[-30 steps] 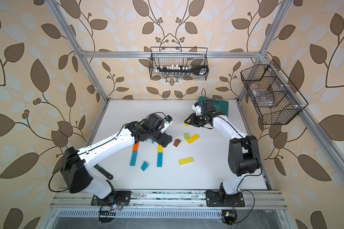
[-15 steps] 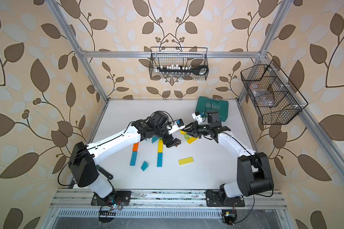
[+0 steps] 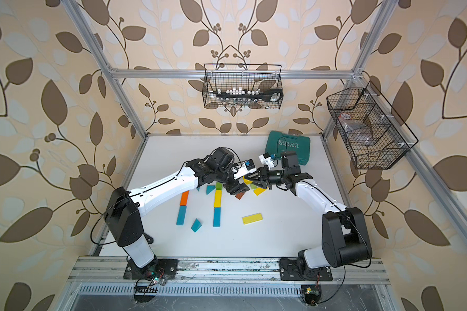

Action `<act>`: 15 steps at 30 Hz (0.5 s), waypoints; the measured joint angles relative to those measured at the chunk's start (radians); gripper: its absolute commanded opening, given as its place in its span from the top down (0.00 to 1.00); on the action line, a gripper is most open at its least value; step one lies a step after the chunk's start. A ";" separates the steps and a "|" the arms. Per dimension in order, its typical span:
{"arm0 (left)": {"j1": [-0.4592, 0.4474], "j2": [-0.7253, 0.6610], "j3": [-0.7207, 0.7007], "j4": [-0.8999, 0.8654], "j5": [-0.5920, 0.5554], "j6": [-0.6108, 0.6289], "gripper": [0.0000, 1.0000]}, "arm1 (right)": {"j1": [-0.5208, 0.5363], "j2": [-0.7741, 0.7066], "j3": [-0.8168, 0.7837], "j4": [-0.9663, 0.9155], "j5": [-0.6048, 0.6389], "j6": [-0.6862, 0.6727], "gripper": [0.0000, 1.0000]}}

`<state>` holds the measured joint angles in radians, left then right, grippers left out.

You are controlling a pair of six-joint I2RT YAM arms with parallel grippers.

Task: Assemble a small pinwheel with building blocks
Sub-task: Pick up the building block from the center of the board.

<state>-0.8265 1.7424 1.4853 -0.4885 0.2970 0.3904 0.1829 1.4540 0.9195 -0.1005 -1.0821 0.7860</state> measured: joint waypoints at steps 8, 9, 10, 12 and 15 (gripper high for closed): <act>0.000 0.038 0.029 -0.008 0.000 0.021 0.49 | 0.000 0.000 0.000 0.000 -0.022 0.003 0.93; 0.000 0.039 0.032 -0.010 0.000 0.023 0.51 | 0.000 0.001 0.000 0.000 -0.022 0.003 0.93; 0.000 0.039 0.034 -0.013 0.001 0.026 0.54 | 0.000 0.002 0.000 0.000 -0.022 0.003 0.92; 0.000 0.039 0.041 -0.017 0.003 0.027 0.61 | 0.000 0.005 0.000 0.001 -0.022 0.003 0.90; -0.001 0.039 0.043 -0.023 0.006 0.033 0.67 | 0.000 0.012 0.000 0.003 -0.029 0.003 0.82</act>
<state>-0.8276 1.7813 1.5280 -0.5117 0.3035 0.4232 0.1829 1.4658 0.9195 -0.0978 -1.1107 0.7887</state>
